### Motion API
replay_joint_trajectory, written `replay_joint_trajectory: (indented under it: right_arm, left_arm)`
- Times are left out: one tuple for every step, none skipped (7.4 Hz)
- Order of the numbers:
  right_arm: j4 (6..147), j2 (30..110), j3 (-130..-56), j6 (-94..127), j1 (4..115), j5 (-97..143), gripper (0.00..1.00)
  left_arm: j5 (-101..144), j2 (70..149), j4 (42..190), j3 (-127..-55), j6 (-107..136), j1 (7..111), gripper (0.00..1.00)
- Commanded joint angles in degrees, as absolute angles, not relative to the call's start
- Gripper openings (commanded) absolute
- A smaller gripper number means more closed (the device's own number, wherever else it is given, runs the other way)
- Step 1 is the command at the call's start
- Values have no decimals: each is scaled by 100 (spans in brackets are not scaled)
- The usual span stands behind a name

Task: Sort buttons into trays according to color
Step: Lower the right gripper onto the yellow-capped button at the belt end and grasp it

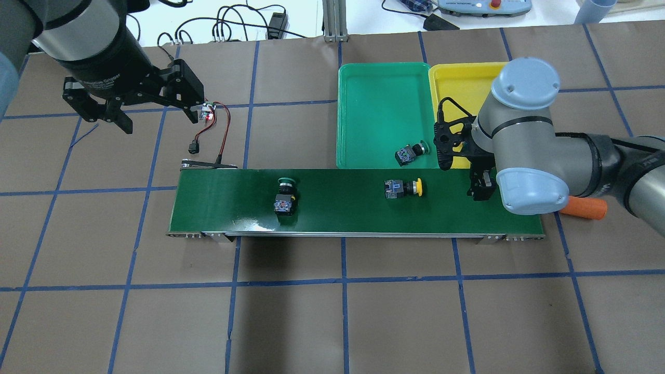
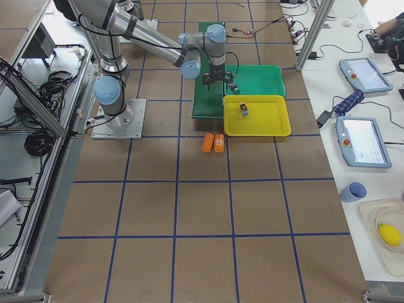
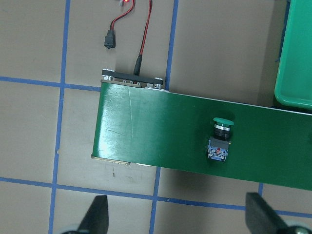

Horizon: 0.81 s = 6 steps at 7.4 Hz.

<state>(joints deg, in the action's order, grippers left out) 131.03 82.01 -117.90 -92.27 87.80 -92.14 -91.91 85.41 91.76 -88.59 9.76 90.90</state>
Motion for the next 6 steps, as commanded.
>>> replay_joint_trajectory:
  right_arm:
    - [13271, 8235, -12040, -9290, 8745, -9185, 100]
    - [13271, 8227, -12111, -9273, 8763, -9193, 100]
    - [13271, 8227, -12111, -9272, 8763, -9193, 100]
    - [13271, 8218, -12120, -9281, 8763, -9193, 100]
    - [13271, 8226, -12120, -9273, 8771, -9193, 100]
    - [13271, 8218, -12120, -9272, 8771, -9193, 100]
  left_arm:
    - [-9141, 8569, 9150, -8756, 976, 8940, 100]
    - [-9149, 8500, 9184, -8841, 923, 8825, 100]
    - [-9149, 8595, 9167, -8711, 923, 8772, 100]
    - [-9176, 8657, 9219, -8684, 923, 8806, 100]
    - [-9193, 8596, 9211, -8779, 923, 8833, 100]
    - [-9141, 8509, 9159, -8841, 914, 8833, 100]
